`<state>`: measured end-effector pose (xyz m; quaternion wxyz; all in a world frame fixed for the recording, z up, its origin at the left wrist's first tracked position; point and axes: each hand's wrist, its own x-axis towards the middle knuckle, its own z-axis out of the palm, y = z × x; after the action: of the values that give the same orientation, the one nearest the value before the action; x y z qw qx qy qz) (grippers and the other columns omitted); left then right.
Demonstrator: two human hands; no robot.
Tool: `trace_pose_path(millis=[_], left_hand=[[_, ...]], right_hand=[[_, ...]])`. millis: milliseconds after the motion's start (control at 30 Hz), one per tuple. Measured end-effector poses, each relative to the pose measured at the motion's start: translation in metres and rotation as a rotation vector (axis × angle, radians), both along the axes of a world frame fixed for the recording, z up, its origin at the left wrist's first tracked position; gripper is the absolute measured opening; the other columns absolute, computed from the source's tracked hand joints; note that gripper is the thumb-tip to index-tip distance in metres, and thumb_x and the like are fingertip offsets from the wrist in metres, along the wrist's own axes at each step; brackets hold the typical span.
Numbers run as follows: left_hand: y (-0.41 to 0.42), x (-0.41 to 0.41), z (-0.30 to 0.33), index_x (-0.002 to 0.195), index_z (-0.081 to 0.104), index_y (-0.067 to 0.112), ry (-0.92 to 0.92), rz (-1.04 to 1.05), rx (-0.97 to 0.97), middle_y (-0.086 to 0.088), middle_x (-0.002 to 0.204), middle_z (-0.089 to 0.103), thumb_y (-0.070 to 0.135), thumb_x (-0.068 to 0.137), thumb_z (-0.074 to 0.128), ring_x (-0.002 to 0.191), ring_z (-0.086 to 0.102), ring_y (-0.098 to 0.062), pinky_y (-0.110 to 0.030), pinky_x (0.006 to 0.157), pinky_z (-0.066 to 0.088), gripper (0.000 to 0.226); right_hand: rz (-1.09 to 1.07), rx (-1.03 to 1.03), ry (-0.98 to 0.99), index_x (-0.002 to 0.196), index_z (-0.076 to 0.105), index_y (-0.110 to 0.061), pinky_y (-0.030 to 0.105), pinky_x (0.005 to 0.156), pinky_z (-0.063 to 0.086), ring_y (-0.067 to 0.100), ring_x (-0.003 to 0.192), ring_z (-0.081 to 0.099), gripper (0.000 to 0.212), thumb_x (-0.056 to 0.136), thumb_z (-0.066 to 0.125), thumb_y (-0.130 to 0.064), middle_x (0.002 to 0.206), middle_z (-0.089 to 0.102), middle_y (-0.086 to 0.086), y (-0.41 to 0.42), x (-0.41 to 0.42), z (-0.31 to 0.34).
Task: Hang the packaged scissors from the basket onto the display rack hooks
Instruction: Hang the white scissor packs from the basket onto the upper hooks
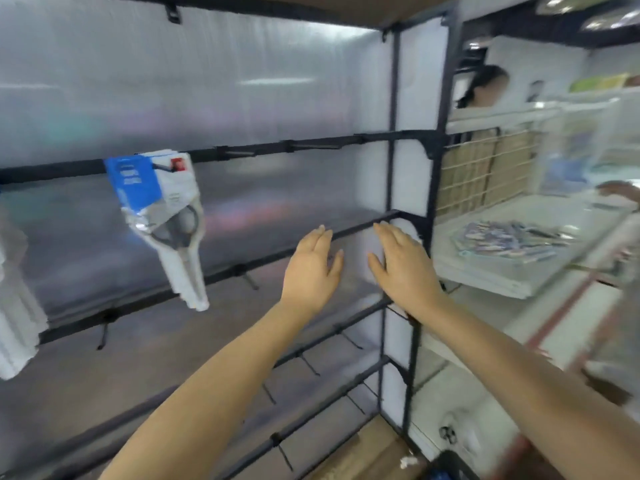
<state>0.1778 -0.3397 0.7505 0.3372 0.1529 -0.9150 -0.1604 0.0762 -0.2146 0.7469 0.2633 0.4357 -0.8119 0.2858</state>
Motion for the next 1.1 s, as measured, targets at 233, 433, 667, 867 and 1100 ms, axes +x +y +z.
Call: trace_pose_path(millis=[233, 433, 667, 867, 1100], left_hand=[[0.094, -0.093, -0.046, 0.142, 0.035, 0.003, -0.125, -0.271, 0.09, -0.013, 0.15, 0.033, 0.023, 0.099, 0.044, 0.139, 0.027, -0.024, -0.03, 0.109, 0.024, 0.049], [0.179, -0.14, -0.135, 0.143, 0.034, 0.005, -0.403, -0.471, 0.092, -0.015, 0.147, 0.037, 0.029, 0.099, 0.041, 0.136, 0.033, -0.028, -0.032, 0.111, 0.024, 0.051], [0.227, -0.154, -0.251, 0.143, 0.035, 0.008, -0.751, -0.528, 0.198, -0.008, 0.147, 0.037, 0.027, 0.099, 0.042, 0.135, 0.034, -0.021, -0.026, 0.106, 0.027, 0.048], [0.226, -0.135, -0.356, 0.12, 0.056, 0.003, -0.969, -0.46, 0.277, -0.014, 0.12, 0.057, 0.018, 0.095, 0.049, 0.114, 0.051, -0.029, -0.036, 0.093, 0.041, 0.03], [0.191, -0.109, -0.49, 0.129, 0.05, 0.008, -1.248, -0.468, 0.239, -0.006, 0.127, 0.052, 0.014, 0.094, 0.044, 0.122, 0.046, -0.024, -0.03, 0.097, 0.038, 0.036]], right_hand=[[-0.284, 0.073, -0.13, 0.126, 0.053, 0.006, 0.043, 0.094, 0.046, 0.036, 0.114, 0.057, 0.045, 0.088, 0.051, -0.02, 0.127, 0.056, 0.024, 0.122, -0.049, -0.05], [-0.488, 0.169, -0.349, 0.134, 0.044, 0.002, 0.041, 0.098, 0.039, 0.034, 0.121, 0.049, 0.047, 0.093, 0.052, -0.02, 0.134, 0.05, 0.018, 0.216, -0.067, -0.133], [-0.606, 0.222, -0.663, 0.11, 0.059, 0.008, 0.042, 0.077, 0.052, 0.039, 0.094, 0.063, 0.032, 0.082, 0.064, -0.007, 0.106, 0.063, 0.023, 0.286, -0.066, -0.253], [-0.609, 0.361, -0.942, 0.137, 0.043, 0.0, 0.037, 0.104, 0.038, 0.03, 0.128, 0.044, 0.046, 0.096, 0.046, -0.02, 0.139, 0.047, 0.016, 0.306, -0.038, -0.371], [-0.533, 0.526, -1.158, 0.136, 0.044, -0.006, 0.034, 0.099, 0.04, 0.026, 0.12, 0.05, 0.043, 0.095, 0.046, -0.02, 0.135, 0.05, 0.008, 0.288, -0.013, -0.508]])
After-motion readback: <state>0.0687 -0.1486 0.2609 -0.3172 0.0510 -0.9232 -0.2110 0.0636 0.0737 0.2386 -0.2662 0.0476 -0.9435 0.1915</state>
